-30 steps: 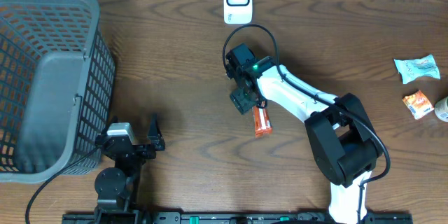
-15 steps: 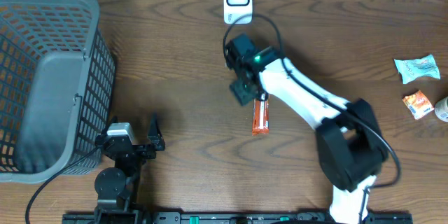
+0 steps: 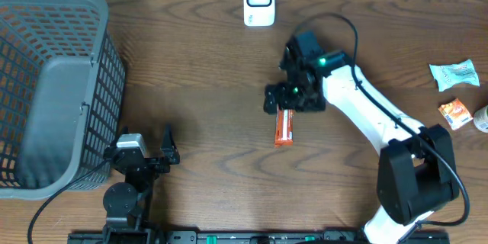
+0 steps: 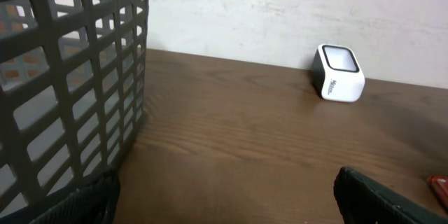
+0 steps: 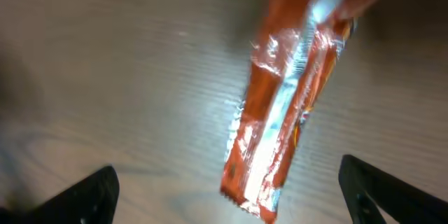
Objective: Scan the item barcode
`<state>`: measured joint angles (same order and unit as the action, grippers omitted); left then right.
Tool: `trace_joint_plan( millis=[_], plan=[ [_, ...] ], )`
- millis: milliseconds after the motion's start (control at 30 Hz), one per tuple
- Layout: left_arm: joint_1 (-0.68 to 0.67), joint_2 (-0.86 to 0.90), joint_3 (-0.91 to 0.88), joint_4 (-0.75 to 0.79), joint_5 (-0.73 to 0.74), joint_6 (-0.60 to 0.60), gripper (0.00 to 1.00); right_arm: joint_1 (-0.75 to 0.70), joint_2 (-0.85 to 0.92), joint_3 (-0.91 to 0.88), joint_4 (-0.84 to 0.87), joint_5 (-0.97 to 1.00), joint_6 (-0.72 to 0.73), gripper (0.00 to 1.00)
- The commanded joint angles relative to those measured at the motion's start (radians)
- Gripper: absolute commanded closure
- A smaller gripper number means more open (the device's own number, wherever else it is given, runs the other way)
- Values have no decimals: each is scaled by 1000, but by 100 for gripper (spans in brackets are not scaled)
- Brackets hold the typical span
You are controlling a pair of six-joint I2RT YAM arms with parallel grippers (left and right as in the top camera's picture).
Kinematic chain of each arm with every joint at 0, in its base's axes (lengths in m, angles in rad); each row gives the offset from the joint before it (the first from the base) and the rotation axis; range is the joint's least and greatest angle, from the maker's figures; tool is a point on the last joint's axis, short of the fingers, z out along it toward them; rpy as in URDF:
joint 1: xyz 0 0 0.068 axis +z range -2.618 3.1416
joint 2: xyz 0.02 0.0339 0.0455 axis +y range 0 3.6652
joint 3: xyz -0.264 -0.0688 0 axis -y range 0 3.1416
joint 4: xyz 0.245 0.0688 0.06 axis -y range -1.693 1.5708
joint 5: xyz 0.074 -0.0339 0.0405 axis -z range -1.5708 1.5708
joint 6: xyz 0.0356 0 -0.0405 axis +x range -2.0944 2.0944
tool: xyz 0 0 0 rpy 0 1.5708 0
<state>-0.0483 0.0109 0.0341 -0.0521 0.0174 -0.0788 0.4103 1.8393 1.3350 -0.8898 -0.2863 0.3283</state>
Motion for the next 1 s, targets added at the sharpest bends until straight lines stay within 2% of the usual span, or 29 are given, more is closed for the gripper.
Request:
trace_joint_plan(
  millis=[0, 333, 533, 567, 600, 633, 700, 733, 800, 833, 967],
  plan=[
    [4, -5, -30, -17, -6, -2, 2, -53, 7, -105, 75, -86, 120, 7],
    [4, -5, -30, -17, -6, -2, 2, -96, 26, -240, 274, -18, 238, 15],
    [4, -5, -30, -17, -6, -2, 2, -65, 119, -267, 303, 15, 259, 18],
    [4, -5, -30, -17, -6, -2, 2, -61, 149, -267, 299, 27, 258, 21],
    [4, -5, -30, -17, -6, -2, 2, -58, 170, -267, 298, 33, 258, 29],
    [4, -5, -30, -17, -6, -2, 2, -54, 214, -267, 298, 42, 258, 44],
    [4, -5, -30, -17, -6, -2, 2, -48, 260, -267, 294, 42, 246, 64],
    [4, -5, -30, -17, -6, -2, 2, -46, 280, -267, 286, 42, 234, 78],
    [4, -5, -30, -17, -6, -2, 2, -45, 298, -267, 273, 42, 218, 96],
    [4, -5, -30, -17, -6, -2, 2, -46, 299, -267, 269, 44, 211, 99],
    [4, -5, -30, -17, -6, -2, 2, -59, 252, -245, 266, 45, 168, 99]
  ],
)
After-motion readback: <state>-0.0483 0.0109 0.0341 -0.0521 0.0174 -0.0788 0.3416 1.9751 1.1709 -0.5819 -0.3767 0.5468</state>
